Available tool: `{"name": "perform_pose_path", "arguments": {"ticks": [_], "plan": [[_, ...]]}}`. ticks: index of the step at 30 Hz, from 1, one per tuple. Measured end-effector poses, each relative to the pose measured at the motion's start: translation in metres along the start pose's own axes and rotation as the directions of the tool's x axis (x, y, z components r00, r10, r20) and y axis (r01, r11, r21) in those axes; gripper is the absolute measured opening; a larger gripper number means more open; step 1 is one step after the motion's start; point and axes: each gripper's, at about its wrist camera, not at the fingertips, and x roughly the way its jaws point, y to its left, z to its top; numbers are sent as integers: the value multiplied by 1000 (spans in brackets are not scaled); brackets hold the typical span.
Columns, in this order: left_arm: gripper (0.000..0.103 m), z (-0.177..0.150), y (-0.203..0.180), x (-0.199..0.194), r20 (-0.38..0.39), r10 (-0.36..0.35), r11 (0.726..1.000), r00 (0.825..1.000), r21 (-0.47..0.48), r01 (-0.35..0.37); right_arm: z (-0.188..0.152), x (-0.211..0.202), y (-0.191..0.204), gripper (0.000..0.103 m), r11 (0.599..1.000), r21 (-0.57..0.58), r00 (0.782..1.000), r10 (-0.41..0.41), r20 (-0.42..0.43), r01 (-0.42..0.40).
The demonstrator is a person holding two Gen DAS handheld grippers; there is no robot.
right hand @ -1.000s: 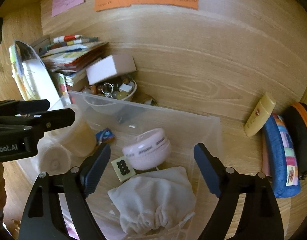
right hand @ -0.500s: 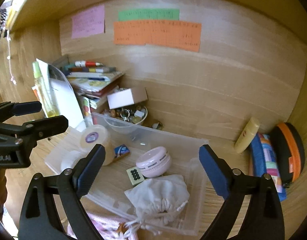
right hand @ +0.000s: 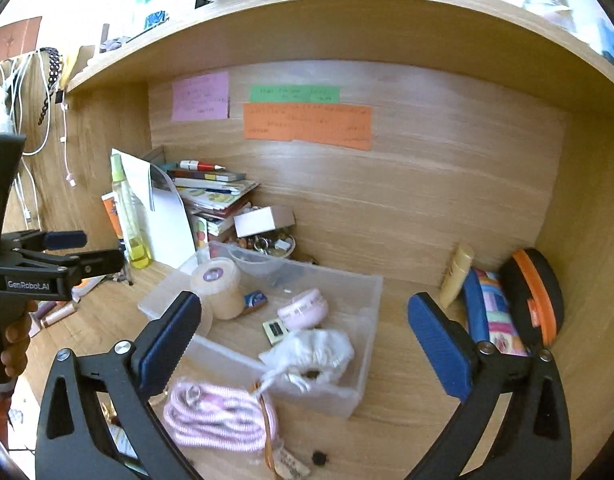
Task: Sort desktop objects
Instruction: 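Open both grippers to drop the beige roll and compact into the bin, then grasp the dark green glass jar with the left gripper while the right grasps the gourd-bead keychain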
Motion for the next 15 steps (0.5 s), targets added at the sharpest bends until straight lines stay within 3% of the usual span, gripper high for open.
{"name": "perform_pose_path", "arguments": {"ticks": [9, 15], "plan": [[99, -54, 10, -2, -61, 58, 998, 996, 4, -58, -49, -9, -18, 103, 995, 58, 994, -75, -76, 80], [99, -93, 1, -12, -93, 40, 999, 995, 32, -37, -90, -7, -34, 103, 979, 87, 968, -167, -186, 186]]}}
